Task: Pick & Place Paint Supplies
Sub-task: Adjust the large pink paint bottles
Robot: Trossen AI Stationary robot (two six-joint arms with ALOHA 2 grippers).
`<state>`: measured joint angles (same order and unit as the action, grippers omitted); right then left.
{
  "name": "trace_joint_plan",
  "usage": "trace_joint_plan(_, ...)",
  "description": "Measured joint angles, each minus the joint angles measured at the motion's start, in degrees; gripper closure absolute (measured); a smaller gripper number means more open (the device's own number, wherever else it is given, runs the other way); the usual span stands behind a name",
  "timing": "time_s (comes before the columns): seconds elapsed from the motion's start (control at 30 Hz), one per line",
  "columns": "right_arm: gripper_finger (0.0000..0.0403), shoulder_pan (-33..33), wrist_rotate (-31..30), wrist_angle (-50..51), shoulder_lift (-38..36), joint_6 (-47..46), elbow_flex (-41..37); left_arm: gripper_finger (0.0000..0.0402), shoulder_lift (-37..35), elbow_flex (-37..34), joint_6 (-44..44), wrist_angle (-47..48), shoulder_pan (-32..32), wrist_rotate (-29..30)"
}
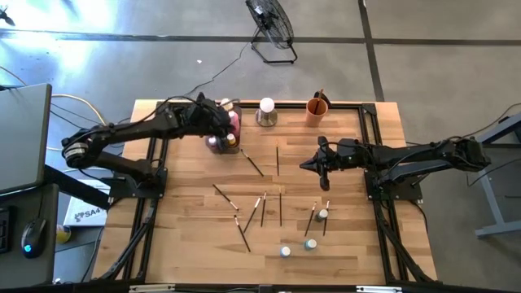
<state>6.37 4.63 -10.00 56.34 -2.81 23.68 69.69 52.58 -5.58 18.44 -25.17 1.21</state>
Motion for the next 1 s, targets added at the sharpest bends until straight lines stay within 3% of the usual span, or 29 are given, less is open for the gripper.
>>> trace_joint_plan(0.3,0.0399,0.00,-0.20,-0.02,0.00,0.00,0.00,0.0400,2.08,0.00,0.26,-0.16,7.99,13.30)
trace_joint_plan(0.47,0.0399,0.00,-0.21,-0.04,0.00,0.00,0.00,0.0401,6.42,0.00,0.34,2.03,8.27,15.98)
trace_joint_plan(0.63,0.0399,-0.01,-0.21,-0.07,0.00,0.00,0.00,0.0401,9.62,0.46,1.33,2.46,8.29,24.65)
trace_joint_plan(1.0,0.0399,0.00,-0.22,-0.04,0.00,0.00,0.00,0.0401,13.72,3.74,1.36,2.95,8.29,22.94)
